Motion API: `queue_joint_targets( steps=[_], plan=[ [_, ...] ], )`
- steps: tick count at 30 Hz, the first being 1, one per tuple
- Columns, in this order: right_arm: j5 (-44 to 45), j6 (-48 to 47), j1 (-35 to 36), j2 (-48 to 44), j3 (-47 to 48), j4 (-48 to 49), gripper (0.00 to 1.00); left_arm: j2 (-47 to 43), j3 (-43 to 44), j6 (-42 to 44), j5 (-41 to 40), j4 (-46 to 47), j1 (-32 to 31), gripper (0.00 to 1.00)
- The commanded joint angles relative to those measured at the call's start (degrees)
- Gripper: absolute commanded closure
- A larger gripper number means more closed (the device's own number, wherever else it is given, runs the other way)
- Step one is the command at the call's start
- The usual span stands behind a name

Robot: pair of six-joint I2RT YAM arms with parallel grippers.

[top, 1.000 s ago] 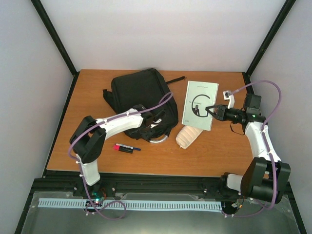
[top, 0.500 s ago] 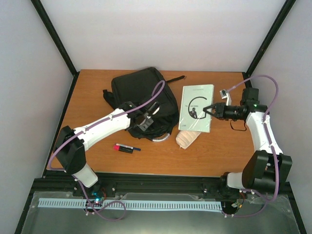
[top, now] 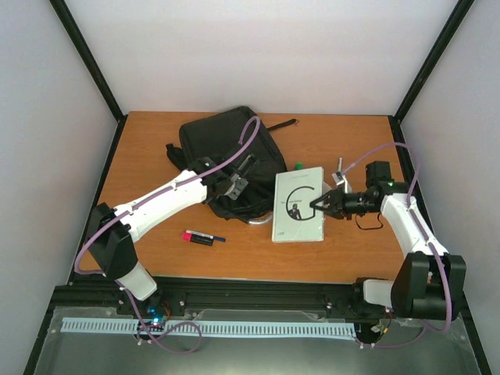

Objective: Pack the student bag
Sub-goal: Place the book in the student bag.

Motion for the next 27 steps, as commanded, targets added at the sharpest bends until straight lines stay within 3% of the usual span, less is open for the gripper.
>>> queue_joint_targets(
  steps=[1, 14, 27],
  plan=[
    [-2.0, 5.8, 4.0, -4.0, -4.5, 5.6, 0.97, -3.6, 1.8, -1.9, -1.6, 5.8, 0.1, 0.99],
    [-3.3, 6.5, 17.3, 4.9, -1.8, 13.4, 0.97, -10.9, -4.4, -0.5, 0.8, 11.8, 0.9, 0.99],
    [-12.8, -0.6, 24.6, 26.7, 16.2, 8.2, 0.97, -15.0, -8.0, 1.0, 0.3, 15.8, 1.2, 0.99]
  ],
)
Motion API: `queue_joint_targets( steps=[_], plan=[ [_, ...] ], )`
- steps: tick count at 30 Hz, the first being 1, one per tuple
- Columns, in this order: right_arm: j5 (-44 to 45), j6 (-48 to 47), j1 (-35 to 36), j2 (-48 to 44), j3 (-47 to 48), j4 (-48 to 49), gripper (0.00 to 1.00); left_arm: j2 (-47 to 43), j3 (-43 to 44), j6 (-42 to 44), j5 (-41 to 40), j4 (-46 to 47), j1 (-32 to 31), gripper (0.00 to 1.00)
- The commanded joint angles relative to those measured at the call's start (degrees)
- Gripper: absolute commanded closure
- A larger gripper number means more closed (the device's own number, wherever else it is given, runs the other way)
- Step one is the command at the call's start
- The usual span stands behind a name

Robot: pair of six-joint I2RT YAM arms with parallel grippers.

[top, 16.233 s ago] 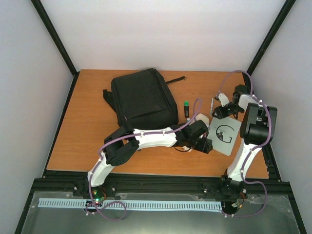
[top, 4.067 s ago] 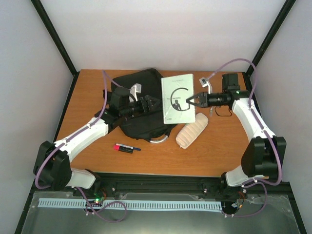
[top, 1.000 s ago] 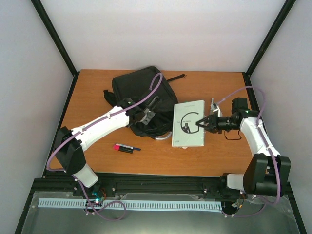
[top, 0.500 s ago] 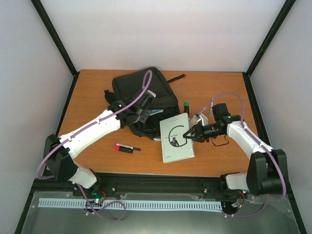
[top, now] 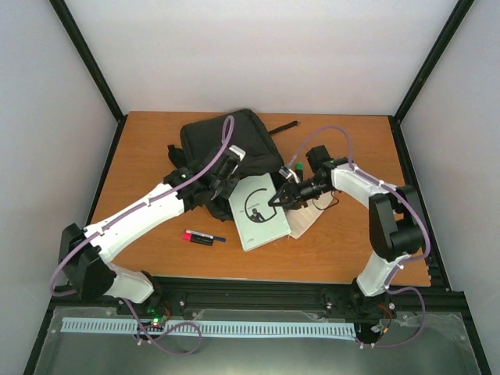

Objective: Pack the student bag
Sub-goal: Place the book in the student bag.

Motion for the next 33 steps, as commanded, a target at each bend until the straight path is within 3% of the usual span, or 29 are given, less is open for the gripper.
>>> queue_joint_targets(
  steps=[1, 8, 15, 19, 24, 33],
  plan=[
    [-9.3, -2.5, 2.3, 4.0, 4.6, -0.7, 0.97, -3.8, 0.4, 1.4, -0.9, 6.7, 0.3, 0.99],
    [-11.2, -2.2, 3.4, 9.2, 7.4, 0.5, 0.97, -5.1, -0.8, 1.9, -0.1, 7.8, 0.3, 0.99],
    [-10.0, 4.3, 3.4, 10.5, 6.7, 9.5, 0.97, -5.5, -2.3, 2.6, 0.4, 9.3, 0.4, 0.99],
    [-8.6, 5.6, 3.5, 7.9, 4.5, 10.7, 0.97, -4.7, -2.3, 1.7, -0.6, 8.9, 0.7, 0.99],
    [-7.7, 14.8, 3.8, 1.6, -5.2, 20.2, 0.97, -5.8, -2.0, -0.1, -0.9, 9.1, 2.2, 0.99],
    [-5.5, 19.6, 5.7, -1.5, -6.2, 25.3, 0.97, -8.7, -3.1, -0.2, 2.9, 10.3, 3.3, 0.99]
  ],
)
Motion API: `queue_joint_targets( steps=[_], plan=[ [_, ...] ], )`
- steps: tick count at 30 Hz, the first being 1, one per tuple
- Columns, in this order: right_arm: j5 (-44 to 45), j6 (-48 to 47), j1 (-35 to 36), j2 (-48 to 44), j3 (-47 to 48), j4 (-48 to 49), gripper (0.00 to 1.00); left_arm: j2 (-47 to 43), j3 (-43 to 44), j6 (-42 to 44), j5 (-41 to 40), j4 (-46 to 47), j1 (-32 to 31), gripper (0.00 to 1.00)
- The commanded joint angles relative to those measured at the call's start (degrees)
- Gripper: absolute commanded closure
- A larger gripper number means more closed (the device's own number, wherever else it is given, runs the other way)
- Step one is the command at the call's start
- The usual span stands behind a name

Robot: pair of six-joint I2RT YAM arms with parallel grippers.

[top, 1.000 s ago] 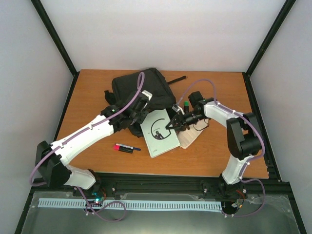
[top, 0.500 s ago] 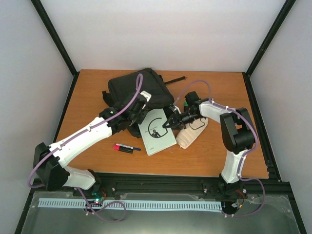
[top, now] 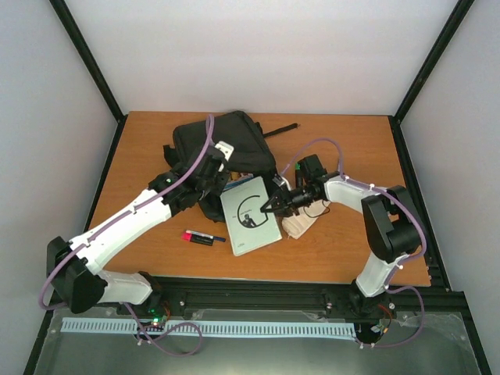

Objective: Pack the student bag
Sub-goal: Place the book in the student bag.

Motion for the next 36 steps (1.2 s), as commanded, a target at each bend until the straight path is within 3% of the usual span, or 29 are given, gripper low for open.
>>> queue_joint_targets(
  steps=[1, 5, 9, 18, 20, 23, 26, 31, 36],
  plan=[
    [-4.0, 3.3, 1.1, -3.3, 2.0, 5.7, 0.97, -2.7, 1.3, -0.9, 1.4, 5.5, 0.2, 0.99],
    [-2.8, -1.2, 1.1, 1.0, 9.3, 1.2, 0.97, -4.7, -0.5, 0.2, 4.5, 8.2, 0.2, 0.99],
    [-3.6, 1.5, 1.1, 3.4, 12.0, 3.6, 0.97, -6.2, -1.8, 0.5, 6.5, 10.1, 0.2, 0.99],
    [0.4, -4.6, 1.1, 11.6, 18.7, -5.4, 0.95, -5.9, -2.0, 0.9, 6.8, 10.1, 0.2, 0.99],
    [-0.1, -5.3, 1.2, 13.2, 19.5, -6.3, 0.87, -5.7, -2.1, 1.1, 6.5, 10.1, 0.2, 0.99],
    [-0.5, -6.5, 1.5, 14.4, 20.0, -7.2, 0.64, -5.6, -2.2, 1.3, 6.1, 10.1, 0.3, 0.99],
    [0.5, -8.5, 1.7, 15.1, 20.2, -8.7, 0.53, -5.6, -2.2, 1.4, 5.6, 10.0, 0.2, 0.99],
    [4.7, -11.5, 1.7, 13.5, 19.8, -10.9, 0.44, -5.7, -2.4, 1.7, 5.0, 10.0, 0.2, 0.99],
    [15.7, -17.5, 1.7, 8.6, 19.4, -14.6, 0.35, -6.3, -2.6, 1.9, 4.9, 9.9, 0.2, 0.99]
  ],
)
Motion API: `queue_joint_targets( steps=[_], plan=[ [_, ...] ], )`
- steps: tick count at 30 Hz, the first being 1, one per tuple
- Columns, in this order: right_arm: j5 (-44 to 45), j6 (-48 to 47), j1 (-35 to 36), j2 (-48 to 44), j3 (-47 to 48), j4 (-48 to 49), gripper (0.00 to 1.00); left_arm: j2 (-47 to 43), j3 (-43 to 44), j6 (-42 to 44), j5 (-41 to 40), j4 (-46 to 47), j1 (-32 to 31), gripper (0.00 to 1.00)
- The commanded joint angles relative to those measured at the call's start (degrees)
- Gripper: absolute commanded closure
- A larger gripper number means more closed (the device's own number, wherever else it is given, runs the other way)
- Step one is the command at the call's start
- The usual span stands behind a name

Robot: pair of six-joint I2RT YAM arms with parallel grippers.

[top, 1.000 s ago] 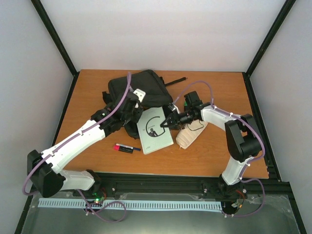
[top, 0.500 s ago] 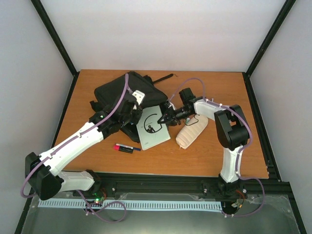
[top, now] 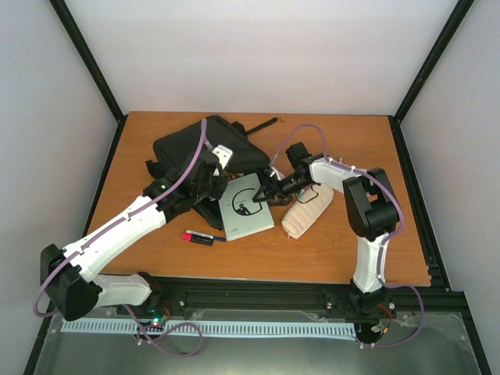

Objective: Pack the student bag
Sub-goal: Place the book in the student bag.

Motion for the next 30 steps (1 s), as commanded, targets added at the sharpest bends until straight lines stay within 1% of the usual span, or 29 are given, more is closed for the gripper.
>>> queue_joint_targets(
  steps=[1, 7, 12, 15, 16, 17, 20, 23, 25, 30],
  plan=[
    [9.3, -7.2, 0.6, -7.3, 0.6, -3.3, 0.34, -2.5, 1.5, 1.5, -0.4, 6.4, -0.3, 0.99],
    [16.0, -12.4, 0.7, -15.3, -3.4, -3.3, 0.31, -3.3, 0.8, 1.6, 0.3, 6.9, -0.2, 0.99],
    [20.5, -19.7, 2.9, -24.1, -8.7, -2.3, 0.33, -3.1, 0.5, 1.6, 1.2, 7.2, -0.3, 0.99],
    [25.7, -28.8, 7.2, -29.8, -13.3, -1.8, 0.34, -3.0, 0.5, 1.4, 2.6, 7.2, -0.2, 0.99],
    [28.8, -31.9, 9.6, -31.5, -14.8, -1.6, 0.33, -3.1, 0.6, 1.3, 2.9, 7.1, -0.3, 0.99],
    [33.6, -35.1, 12.1, -33.2, -16.9, -1.5, 0.32, -3.3, 0.6, 1.3, 3.1, 7.2, -0.2, 0.99],
    [44.8, -41.5, 19.4, -37.1, -21.2, -0.1, 0.29, -3.7, 0.5, 1.4, 2.5, 7.1, -0.2, 0.99],
    [52.8, -45.2, 24.1, -37.6, -23.9, 1.4, 0.24, -3.7, 0.4, 1.4, 2.4, 7.1, -0.3, 0.99],
    [57.0, -46.3, 26.4, -36.8, -24.6, 2.4, 0.22, -3.7, 0.4, 1.4, 2.5, 7.2, -0.2, 0.99],
    [64.6, -46.6, 27.6, -33.3, -24.8, 5.1, 0.21, -3.6, 0.4, 1.4, 2.8, 7.1, -0.3, 0.99]
  ],
)
